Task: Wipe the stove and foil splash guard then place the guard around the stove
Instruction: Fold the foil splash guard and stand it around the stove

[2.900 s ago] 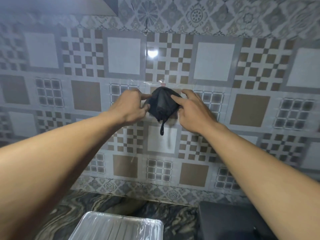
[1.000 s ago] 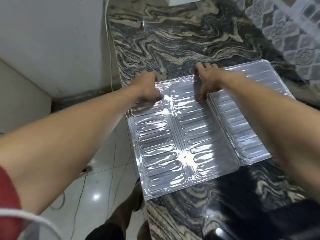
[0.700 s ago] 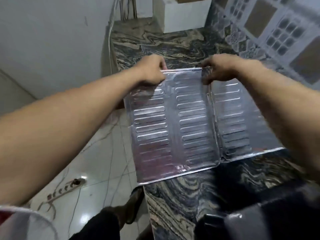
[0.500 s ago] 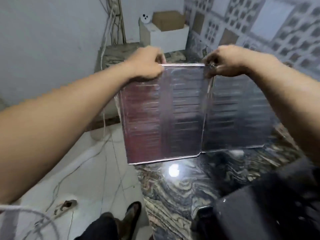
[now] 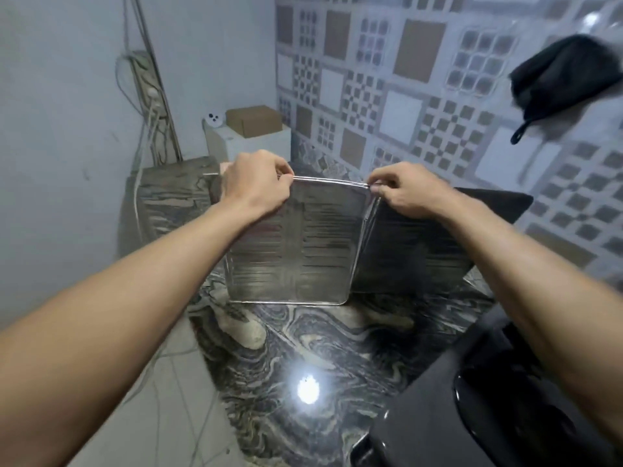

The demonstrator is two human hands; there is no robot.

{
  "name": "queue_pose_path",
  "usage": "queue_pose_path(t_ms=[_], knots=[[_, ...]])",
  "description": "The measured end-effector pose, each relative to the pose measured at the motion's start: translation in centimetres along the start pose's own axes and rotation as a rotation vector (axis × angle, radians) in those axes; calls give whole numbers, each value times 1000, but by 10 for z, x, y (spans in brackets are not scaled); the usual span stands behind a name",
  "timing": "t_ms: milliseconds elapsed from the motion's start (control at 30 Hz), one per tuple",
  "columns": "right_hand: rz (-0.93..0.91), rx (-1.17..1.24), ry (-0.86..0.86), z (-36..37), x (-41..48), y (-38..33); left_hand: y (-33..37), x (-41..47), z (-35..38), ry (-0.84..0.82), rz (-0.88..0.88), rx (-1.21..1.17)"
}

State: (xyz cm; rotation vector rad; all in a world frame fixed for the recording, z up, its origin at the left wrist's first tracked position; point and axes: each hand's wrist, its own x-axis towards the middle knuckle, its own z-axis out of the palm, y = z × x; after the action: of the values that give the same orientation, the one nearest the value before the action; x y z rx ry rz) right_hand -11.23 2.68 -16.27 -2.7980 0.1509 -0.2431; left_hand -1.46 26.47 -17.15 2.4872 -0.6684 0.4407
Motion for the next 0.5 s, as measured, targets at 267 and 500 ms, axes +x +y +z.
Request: queue_pose_path(t_ms=[267,500], knots=[[52,81,49,-5,8,17,22,9,19,117,-75,-35],[58,103,30,-8,0,17,48,8,40,149,-438,-375]])
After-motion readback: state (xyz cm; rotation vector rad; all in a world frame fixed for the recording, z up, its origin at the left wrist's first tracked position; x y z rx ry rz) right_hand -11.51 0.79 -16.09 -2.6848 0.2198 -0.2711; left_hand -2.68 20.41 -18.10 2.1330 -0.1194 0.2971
